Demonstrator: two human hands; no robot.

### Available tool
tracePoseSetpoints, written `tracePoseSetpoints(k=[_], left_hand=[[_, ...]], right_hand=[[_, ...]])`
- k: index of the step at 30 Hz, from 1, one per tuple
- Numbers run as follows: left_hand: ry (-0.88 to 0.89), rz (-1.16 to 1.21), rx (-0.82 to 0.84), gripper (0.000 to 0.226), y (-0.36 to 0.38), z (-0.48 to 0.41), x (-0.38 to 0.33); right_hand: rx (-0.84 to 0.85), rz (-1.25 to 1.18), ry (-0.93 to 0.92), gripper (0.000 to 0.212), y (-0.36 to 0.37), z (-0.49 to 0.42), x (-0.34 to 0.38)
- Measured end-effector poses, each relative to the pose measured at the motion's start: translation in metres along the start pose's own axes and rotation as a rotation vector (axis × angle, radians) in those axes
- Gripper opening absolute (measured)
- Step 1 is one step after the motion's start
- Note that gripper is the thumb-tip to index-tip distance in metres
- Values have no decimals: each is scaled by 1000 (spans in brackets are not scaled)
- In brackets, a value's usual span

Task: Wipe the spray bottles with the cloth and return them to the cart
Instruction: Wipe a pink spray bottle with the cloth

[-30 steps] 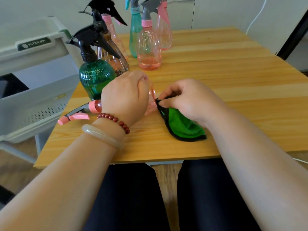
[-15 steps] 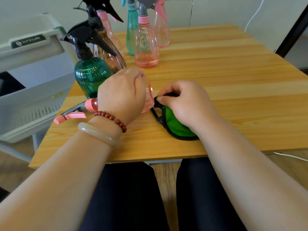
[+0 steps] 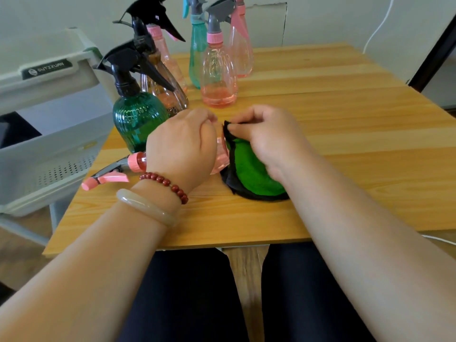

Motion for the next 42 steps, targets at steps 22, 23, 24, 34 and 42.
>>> tracePoseSetpoints(k=[22,23,24,34,42], left_hand=[[6,-32,18,64,-2,-2,-1],[3,-33,21,63,-2,-2,-2],[6,-30,21,63,-2,-1,-2],[-6,-38,26,57,-1,0,-1],[0,-35,28,51,-2,0,-2]], right_hand=[[32,56,-87,19,-1,-2,-2],[34,106,-93,20,-1,0,-3],[40,144,-90,21,-1,1,-4],[64,149,-74,21,-2,0,-1],[77,176,-64,21,-3,-2,-1]])
Point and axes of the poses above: each hand's wrist, its own z-axis away from the middle knuckle, its own y-axis out of the palm, x = y × z, the point moved 1 cm from there along -z, towards the middle knuckle, and after that the axes turned 10 degrees about -x, right-handed, at the moved point
